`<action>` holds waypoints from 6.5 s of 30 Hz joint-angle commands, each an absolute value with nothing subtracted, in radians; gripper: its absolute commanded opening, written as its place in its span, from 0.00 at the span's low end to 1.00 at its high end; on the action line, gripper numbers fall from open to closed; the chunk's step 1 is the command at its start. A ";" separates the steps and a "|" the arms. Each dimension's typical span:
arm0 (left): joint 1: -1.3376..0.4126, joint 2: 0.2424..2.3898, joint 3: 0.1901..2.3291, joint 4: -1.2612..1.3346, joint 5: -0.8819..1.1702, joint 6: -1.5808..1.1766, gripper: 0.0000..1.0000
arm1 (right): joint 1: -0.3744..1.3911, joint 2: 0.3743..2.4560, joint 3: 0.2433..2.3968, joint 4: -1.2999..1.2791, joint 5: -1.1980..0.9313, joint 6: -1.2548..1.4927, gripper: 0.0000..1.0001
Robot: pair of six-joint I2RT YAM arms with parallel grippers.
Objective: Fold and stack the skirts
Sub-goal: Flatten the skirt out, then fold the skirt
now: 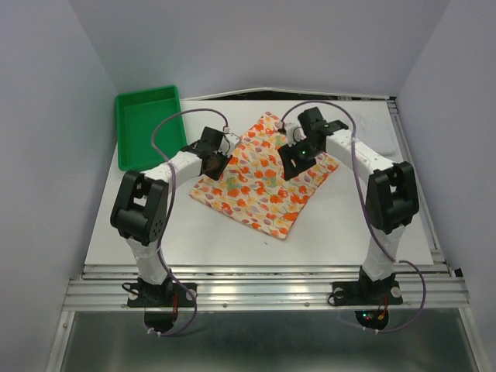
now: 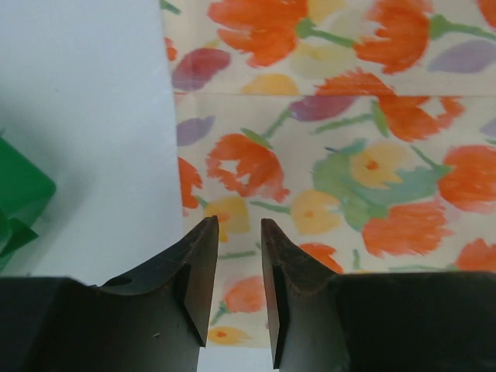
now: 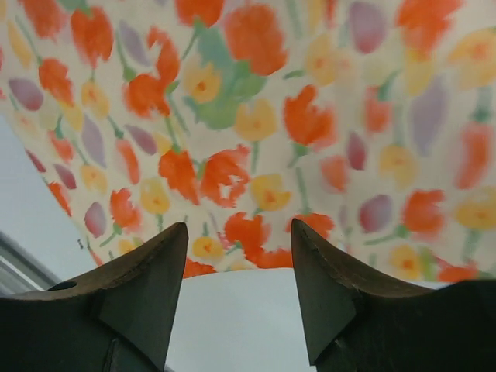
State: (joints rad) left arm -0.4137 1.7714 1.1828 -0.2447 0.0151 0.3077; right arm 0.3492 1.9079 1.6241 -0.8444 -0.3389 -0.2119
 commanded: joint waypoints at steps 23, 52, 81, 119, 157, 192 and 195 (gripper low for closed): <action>-0.536 1.594 0.862 -0.324 -0.006 0.460 0.34 | 0.344 1.941 1.552 -0.828 -0.158 -0.247 0.78; -0.381 1.770 1.564 -0.416 0.350 0.436 0.48 | 0.337 2.094 1.563 -0.822 -0.414 -0.342 0.69; -0.296 1.724 1.374 -0.483 0.491 0.577 0.42 | 0.515 1.978 1.191 -0.784 -0.207 -0.664 0.65; -0.253 2.546 2.396 -0.456 0.778 0.482 0.58 | 0.072 2.281 1.924 -0.960 -0.519 -0.522 0.65; -0.250 2.537 2.372 -0.583 0.606 0.548 0.00 | 0.072 2.413 2.051 -0.940 -0.491 -0.597 0.49; -0.250 2.479 2.329 -0.589 0.604 0.657 0.00 | 0.054 2.344 2.172 -0.784 -0.514 -0.494 0.63; -0.250 2.479 2.330 -0.588 0.604 0.657 0.00 | 0.054 2.376 2.197 -0.802 -0.460 -0.529 0.62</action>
State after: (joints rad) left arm -0.2550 2.5702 2.3360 -0.5739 0.5938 0.6407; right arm 0.0597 2.3951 2.1265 -0.8360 -0.4843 -0.4946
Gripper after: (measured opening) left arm 0.022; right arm 0.626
